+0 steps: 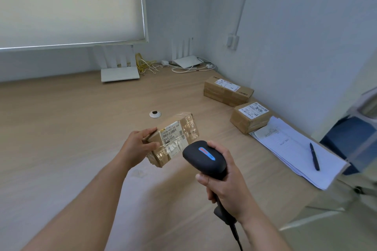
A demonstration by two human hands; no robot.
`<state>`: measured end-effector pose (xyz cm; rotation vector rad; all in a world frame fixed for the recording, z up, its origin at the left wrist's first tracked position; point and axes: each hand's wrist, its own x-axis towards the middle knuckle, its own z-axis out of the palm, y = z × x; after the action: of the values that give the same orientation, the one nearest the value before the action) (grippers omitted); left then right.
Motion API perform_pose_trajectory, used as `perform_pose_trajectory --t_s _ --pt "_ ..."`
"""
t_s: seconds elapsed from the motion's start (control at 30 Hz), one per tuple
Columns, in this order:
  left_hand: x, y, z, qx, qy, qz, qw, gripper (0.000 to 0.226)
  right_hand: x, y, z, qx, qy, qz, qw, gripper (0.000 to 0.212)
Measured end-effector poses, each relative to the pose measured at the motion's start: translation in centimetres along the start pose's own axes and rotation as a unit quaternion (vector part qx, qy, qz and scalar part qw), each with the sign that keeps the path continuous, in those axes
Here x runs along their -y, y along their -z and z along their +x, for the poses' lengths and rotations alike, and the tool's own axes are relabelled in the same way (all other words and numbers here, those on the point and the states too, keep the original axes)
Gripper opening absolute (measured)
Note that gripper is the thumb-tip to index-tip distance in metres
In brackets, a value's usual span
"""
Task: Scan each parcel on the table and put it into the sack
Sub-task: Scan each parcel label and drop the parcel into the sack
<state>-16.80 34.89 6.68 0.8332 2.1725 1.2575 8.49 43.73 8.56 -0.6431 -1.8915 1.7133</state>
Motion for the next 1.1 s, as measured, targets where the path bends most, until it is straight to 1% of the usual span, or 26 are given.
perform_pose_trajectory --t_s 0.17,0.23,0.33,0.4,0.6,0.7,0.77,0.8,0.93,1.1 --pt "1.7 1.1 -1.5 -0.02 0.006 -0.012 1.0 0.074 0.8 -0.8 -0.8 0.0 0.018 -0.01 1.0 0.069" --pt "0.7 1.4 -3.8 -0.045 0.014 -0.021 0.999 0.076 1.1 -1.2 -1.0 0.013 0.026 -0.02 0.999 0.07" --pt "0.1 1.7 -7.0 -0.089 0.031 -0.034 0.995 0.068 1.7 -2.1 -1.6 0.041 0.035 -0.019 0.998 0.071" --pt "0.5 1.9 -9.1 -0.124 0.038 -0.029 0.991 0.068 2.1 -2.8 -2.2 0.065 0.041 -0.017 0.997 0.071" --pt "1.7 2.6 -17.1 -0.203 0.063 -0.032 0.977 0.079 2.7 -4.7 -6.0 0.121 0.059 -0.011 0.991 0.071" --pt "1.8 2.6 -21.7 -0.231 0.081 -0.047 0.968 0.094 3.0 -5.5 -8.8 0.145 0.058 -0.006 0.988 0.072" --pt "1.9 2.5 -24.6 -0.251 0.085 -0.054 0.963 0.099 3.3 -5.9 -10.6 0.162 0.061 -0.002 0.985 0.073" --pt "2.0 2.5 -25.9 -0.261 0.085 -0.053 0.96 0.096 3.4 -6.0 -11.5 0.17 0.063 0.002 0.984 0.073" --pt "2.6 2.5 -31.2 -0.308 0.083 -0.034 0.947 0.074 3.8 -6.9 -15.1 0.206 0.076 0.017 0.975 0.074" --pt "3.2 3.0 -37.7 -0.362 0.088 -0.014 0.928 0.068 4.6 -9.1 -19.3 0.246 0.072 0.043 0.966 0.07"
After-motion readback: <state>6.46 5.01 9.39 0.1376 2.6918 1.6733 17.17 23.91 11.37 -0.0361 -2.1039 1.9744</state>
